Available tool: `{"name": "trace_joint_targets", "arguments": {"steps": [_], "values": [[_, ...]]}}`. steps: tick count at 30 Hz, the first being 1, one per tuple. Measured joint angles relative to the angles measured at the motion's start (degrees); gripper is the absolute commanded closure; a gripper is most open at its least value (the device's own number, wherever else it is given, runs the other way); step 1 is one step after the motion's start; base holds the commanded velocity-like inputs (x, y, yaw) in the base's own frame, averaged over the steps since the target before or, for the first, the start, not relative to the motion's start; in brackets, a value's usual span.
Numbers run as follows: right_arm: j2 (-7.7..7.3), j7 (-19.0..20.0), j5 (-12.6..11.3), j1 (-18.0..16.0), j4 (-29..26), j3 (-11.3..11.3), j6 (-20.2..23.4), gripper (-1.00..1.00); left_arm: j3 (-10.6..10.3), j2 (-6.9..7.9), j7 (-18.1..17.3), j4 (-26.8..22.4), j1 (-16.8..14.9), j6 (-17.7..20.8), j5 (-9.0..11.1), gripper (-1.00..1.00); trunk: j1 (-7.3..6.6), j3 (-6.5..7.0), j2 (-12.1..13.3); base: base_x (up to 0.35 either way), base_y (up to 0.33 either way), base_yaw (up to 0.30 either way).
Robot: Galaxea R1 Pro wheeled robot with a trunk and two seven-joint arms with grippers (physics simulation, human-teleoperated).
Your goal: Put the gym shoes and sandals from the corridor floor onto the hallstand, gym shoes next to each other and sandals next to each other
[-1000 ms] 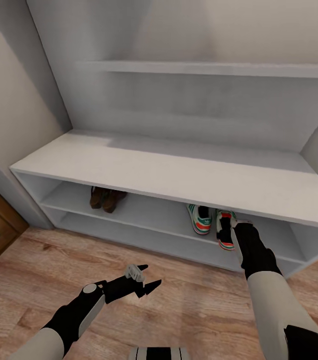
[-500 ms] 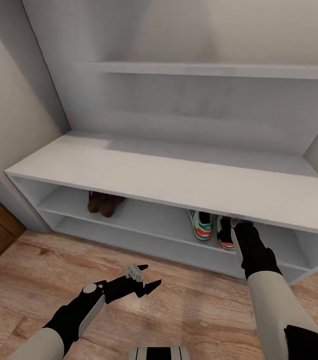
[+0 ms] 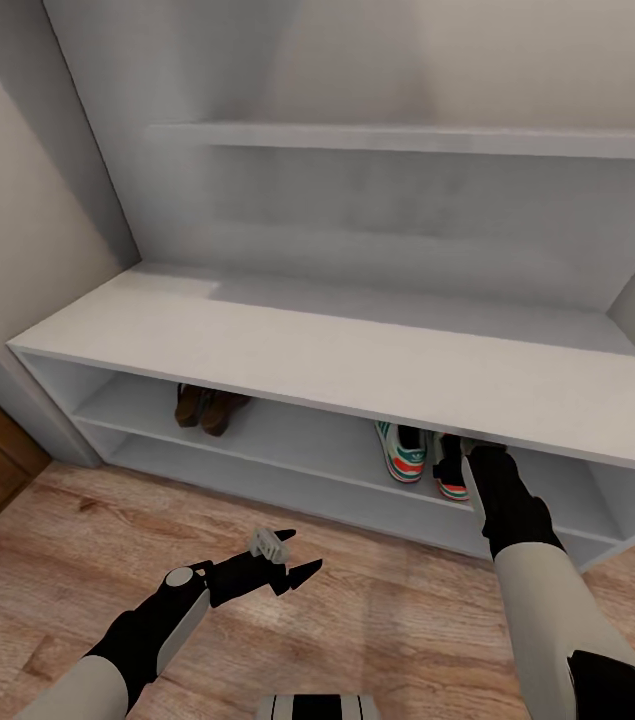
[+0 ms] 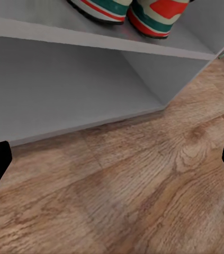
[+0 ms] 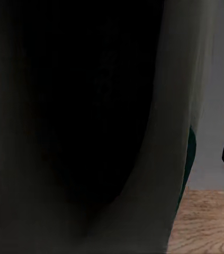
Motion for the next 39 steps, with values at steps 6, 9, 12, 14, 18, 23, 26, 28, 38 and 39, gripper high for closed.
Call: {"name": "trace_joint_targets", "arguments": {"steps": [6,9,12,14,18,23,26,28,38,39], "values": [[0.0,0.0,0.0,0.0,0.0,0.0,0.0,-1.0,0.0,0.01,0.0,0.0,0.0,0.0,0.0,-1.0,0.0,0.0,0.0,0.0,0.0,0.0],[0.0,0.0,0.0,0.0,0.0,0.1,0.0,-1.0,0.0,-0.01,0.0,0.0,0.0,0.0,0.0,-1.0,0.0,0.0,0.0,0.0,0.0,0.0],[0.0,0.0,0.0,0.0,0.0,0.0,0.0,-1.0,0.0,0.01,0.0,0.0,0.0,0.0,0.0,-1.0,0.0,0.0,0.0,0.0,0.0,0.0],[0.0,0.0,0.0,0.0,0.0,0.0,0.0,-1.0,0.0,0.0,0.0,0.0,0.0,0.0,0.0,-1.0,0.0,0.0,0.0,0.0,0.0,0.0],[0.05,0.0,0.0,0.0,0.0,0.0,0.0,-1.0,0.0,0.02,0.0,0.0,0.0,0.0,0.0,-1.0,0.0,0.0,0.0,0.0,0.0,0.0],[0.16,0.0,0.1,0.8,0.0,0.3,-0.2,-1.0,0.0,-0.01,0.0,-0.1,0.0,-0.1,0.0,-1.0,0.0,0.0,0.0,0.0,0.0,0.0],[0.17,0.1,0.1,0.8,0.0,0.4,-0.2,-1.0,0.0,-0.05,0.0,-0.1,0.0,-0.1,0.0,-1.0,0.0,0.0,0.0,0.0,0.0,0.0],[0.17,0.1,0.1,0.9,0.0,0.6,-0.2,-1.0,0.0,-0.23,0.0,-0.1,0.2,-0.1,0.0,-1.0,0.0,0.0,0.0,0.0,0.0,0.0],[0.17,0.1,0.1,0.9,0.0,2.1,-0.2,-1.0,0.0,-0.45,0.0,-0.1,0.3,-0.1,0.0,-1.0,0.03,0.0,0.0,-0.092,0.0,0.0],[0.17,0.1,0.1,0.9,0.0,2.1,-0.2,-1.0,0.0,-0.45,0.0,-0.1,0.3,-0.1,0.0,-1.0,0.03,0.0,0.0,-0.299,0.0,0.0]]}}
